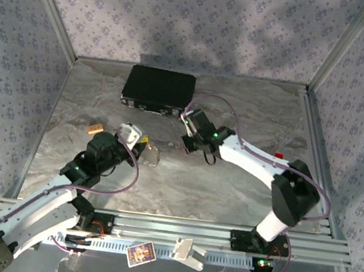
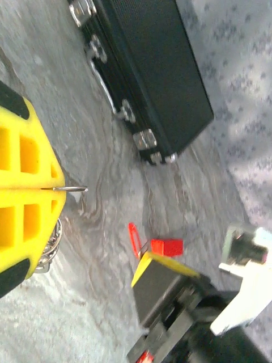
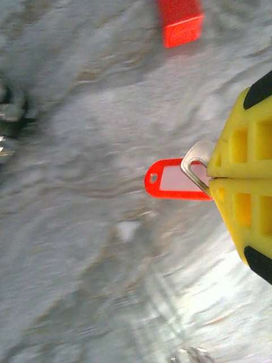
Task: Put the keys on the keyring
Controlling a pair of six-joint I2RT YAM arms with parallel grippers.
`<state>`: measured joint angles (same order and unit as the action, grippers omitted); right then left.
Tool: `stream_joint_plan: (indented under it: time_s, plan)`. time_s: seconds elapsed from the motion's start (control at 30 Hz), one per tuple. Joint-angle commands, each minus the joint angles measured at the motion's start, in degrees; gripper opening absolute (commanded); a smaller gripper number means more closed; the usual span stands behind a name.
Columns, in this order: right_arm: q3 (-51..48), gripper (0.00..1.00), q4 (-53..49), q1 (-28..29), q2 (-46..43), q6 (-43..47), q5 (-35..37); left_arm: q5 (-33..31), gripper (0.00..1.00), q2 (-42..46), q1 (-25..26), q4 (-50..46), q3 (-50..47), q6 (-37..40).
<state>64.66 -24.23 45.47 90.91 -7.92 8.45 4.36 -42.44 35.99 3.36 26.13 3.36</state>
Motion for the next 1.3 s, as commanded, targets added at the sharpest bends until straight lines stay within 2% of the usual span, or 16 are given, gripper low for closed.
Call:
stream_joint_plan:
  time_s: [0.0,0.17,0.33,0.63,0.7,0.87,0.93,1.1,1.27]
  plan:
    - [-7.4,0.00,-3.2,1.3,-6.0,2.3,0.6,8.6,0.00,-2.1,-0.1,7.0,1.3,0.8]
    - [-15.0,0.00,-4.5,1.9,-11.3,-2.0,-1.7,15.0,0.00,-6.8,0.1,10.6,2.3,0.5]
    - [-20.5,0.00,0.2,2.5,-12.2,-6.2,-3.9,20.5,0.00,-10.2,0.6,13.8,2.7,1.2]
    - [-24.7,0.00,5.7,2.3,-9.5,-8.5,-4.7,23.6,0.00,-13.1,3.0,14.1,4.4,5.5]
    - [-24.7,0.05,5.4,2.2,-9.3,-8.8,-4.3,23.4,0.00,-13.1,3.5,13.4,4.8,6.6]
    - [-23.5,0.26,2.8,1.3,-9.6,-10.5,-3.1,22.4,0.00,-13.1,4.2,12.3,5.7,7.8]
    - [-21.6,0.31,0.3,1.4,-10.5,-11.2,-2.5,21.6,0.00,-13.1,4.3,12.1,5.9,8.0]
    - [-19.4,0.37,-3.4,0.7,-12.4,-13.4,-2.1,18.4,0.00,-12.9,4.4,12.8,5.9,7.9]
    - [-19.2,0.38,-5.2,0.8,-10.7,-16.2,-3.2,17.8,0.00,-12.9,4.4,12.9,6.1,7.5]
